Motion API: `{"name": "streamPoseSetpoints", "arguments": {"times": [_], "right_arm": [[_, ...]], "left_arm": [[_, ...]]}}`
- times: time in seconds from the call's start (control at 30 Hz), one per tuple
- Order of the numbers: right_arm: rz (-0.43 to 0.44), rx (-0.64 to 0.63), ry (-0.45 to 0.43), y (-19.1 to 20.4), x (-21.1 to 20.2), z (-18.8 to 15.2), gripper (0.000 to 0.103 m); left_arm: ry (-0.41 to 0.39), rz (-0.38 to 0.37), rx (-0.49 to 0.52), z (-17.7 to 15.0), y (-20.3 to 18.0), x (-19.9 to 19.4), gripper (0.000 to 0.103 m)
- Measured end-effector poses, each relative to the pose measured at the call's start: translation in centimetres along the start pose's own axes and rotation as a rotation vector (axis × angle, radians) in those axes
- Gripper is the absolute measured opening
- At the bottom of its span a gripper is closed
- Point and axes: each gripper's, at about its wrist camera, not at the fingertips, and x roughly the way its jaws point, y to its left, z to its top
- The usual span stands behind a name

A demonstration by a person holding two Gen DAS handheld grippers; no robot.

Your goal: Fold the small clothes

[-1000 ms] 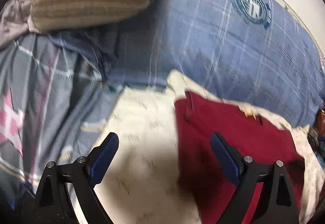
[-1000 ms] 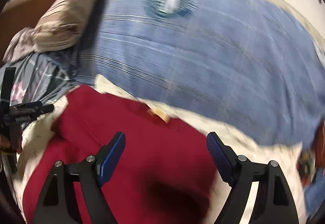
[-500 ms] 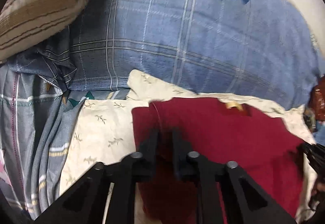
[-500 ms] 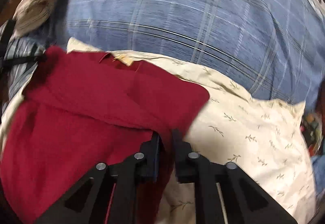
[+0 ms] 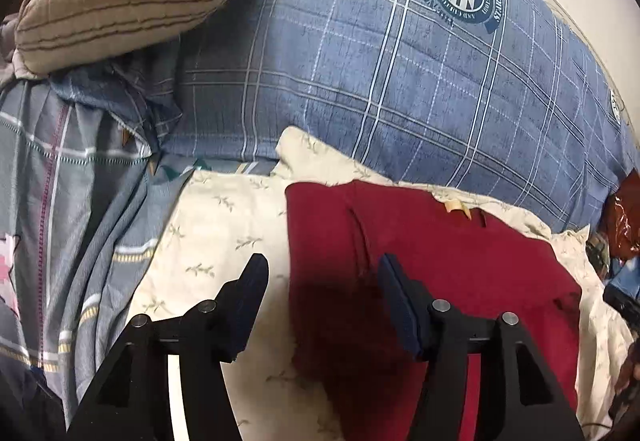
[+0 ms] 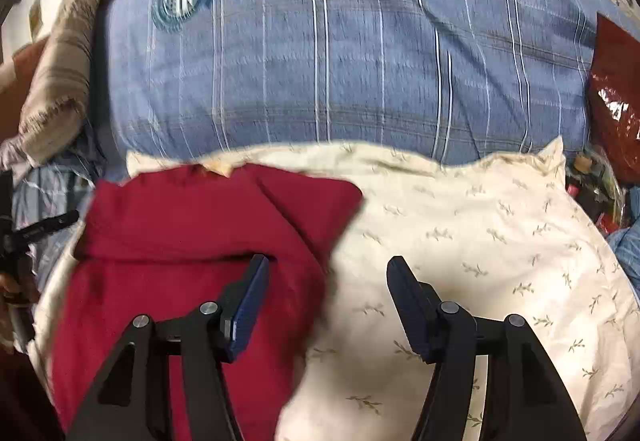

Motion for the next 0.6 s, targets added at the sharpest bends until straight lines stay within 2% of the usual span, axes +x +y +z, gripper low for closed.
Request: {"name": "streamPoseSetpoints", "arguments": {"times": [0.07,0.13,0.17,0.3,0.33,0.37,0.53,0.6], "right_arm": [[0.043,0.001,0.011,0.9,0.4,0.4,0.063],[0.061,-0.011,0.032,2.1,1.4,0.1,0.064],[0.069,-0.019,0.038,2.4,1.8,0.0,0.064],[0.09,-0.038,0.063,3.5,2.9,-0.7,0.064],[0.092,-0.036,0.065,3.4,3.0,-0.8,0.064],[0.09,-0.031,0.065,3.3,3.1,-0.8,0.064],[0.083,0.006,0.046,2.0,2.4,-0.7,0.064],[0.077,0.024,0.045,1.4,2.4,-0.6,0.064]], "left_arm": [[0.005,0.006,0.027,-0.4,-0.9,0.5,0.053],[0.028,0.023,0.082,-0.9,-2.3,1.7,0.032],[0.053,0.026,0.108,-1.1,-3.0,2.5,0.019],[0.091,0.075,0.144,-0.8,-4.4,5.2,0.018],[0.092,0.083,0.14,-0.6,-4.5,5.5,0.016],[0.089,0.082,0.135,-0.4,-4.6,5.5,0.01],[0.035,-0.01,0.088,0.4,-3.7,1.7,0.008],[0.006,-0.02,0.078,0.0,-3.0,-0.2,0.008]]}}
